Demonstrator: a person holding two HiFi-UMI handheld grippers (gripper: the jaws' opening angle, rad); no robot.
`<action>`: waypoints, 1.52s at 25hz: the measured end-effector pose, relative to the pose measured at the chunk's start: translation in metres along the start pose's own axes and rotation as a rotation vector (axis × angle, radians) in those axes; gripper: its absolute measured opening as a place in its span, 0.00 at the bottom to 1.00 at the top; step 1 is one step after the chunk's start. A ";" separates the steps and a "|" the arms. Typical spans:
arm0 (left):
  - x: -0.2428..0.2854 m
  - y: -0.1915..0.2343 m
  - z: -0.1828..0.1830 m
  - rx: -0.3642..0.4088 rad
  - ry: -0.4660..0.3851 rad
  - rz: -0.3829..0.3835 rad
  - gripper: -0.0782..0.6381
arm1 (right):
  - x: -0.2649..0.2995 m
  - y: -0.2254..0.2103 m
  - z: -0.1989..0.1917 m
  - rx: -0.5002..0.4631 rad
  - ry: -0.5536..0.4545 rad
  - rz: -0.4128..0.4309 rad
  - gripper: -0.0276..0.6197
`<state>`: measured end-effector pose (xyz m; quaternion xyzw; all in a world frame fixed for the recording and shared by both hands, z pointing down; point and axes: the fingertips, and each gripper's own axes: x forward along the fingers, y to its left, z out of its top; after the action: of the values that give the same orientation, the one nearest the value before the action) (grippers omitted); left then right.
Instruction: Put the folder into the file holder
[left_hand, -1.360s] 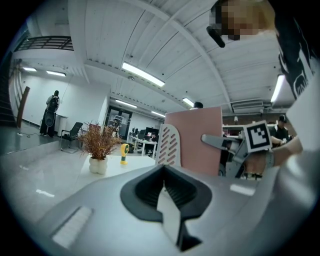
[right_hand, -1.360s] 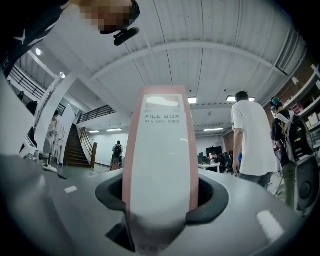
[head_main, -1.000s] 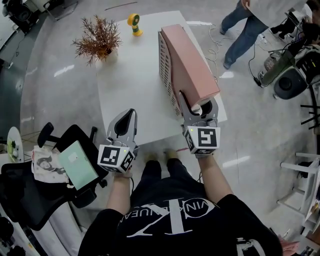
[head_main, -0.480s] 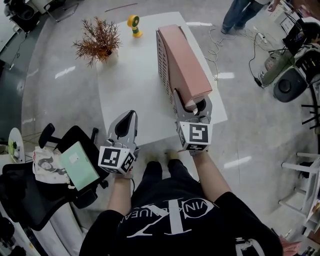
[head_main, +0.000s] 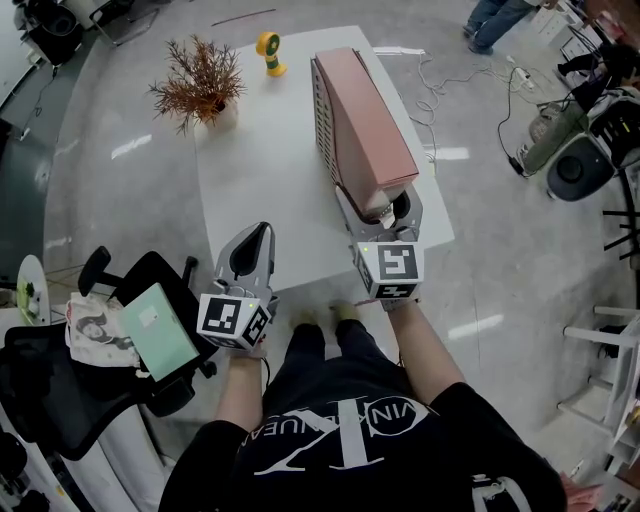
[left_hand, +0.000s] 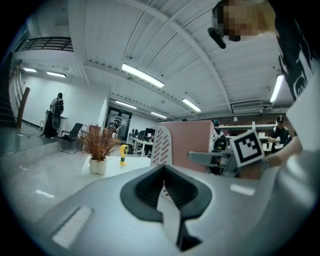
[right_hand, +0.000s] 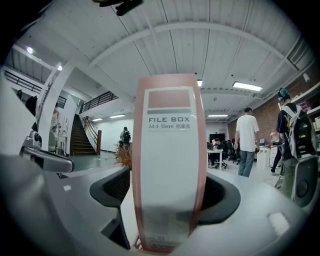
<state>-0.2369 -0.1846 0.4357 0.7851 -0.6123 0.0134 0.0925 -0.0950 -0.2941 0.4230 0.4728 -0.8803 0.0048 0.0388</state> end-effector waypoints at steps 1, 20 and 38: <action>0.000 -0.002 0.001 0.000 -0.003 -0.004 0.11 | -0.002 0.000 0.000 -0.004 0.000 0.007 0.65; 0.006 -0.013 0.009 0.006 -0.022 -0.026 0.11 | -0.058 -0.022 0.004 0.013 0.029 0.039 0.67; 0.025 -0.019 0.035 0.025 -0.072 -0.046 0.11 | -0.092 -0.074 0.022 0.006 0.025 -0.115 0.07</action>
<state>-0.2159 -0.2095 0.4024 0.7999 -0.5970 -0.0094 0.0611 0.0158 -0.2600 0.3926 0.5227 -0.8510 0.0110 0.0488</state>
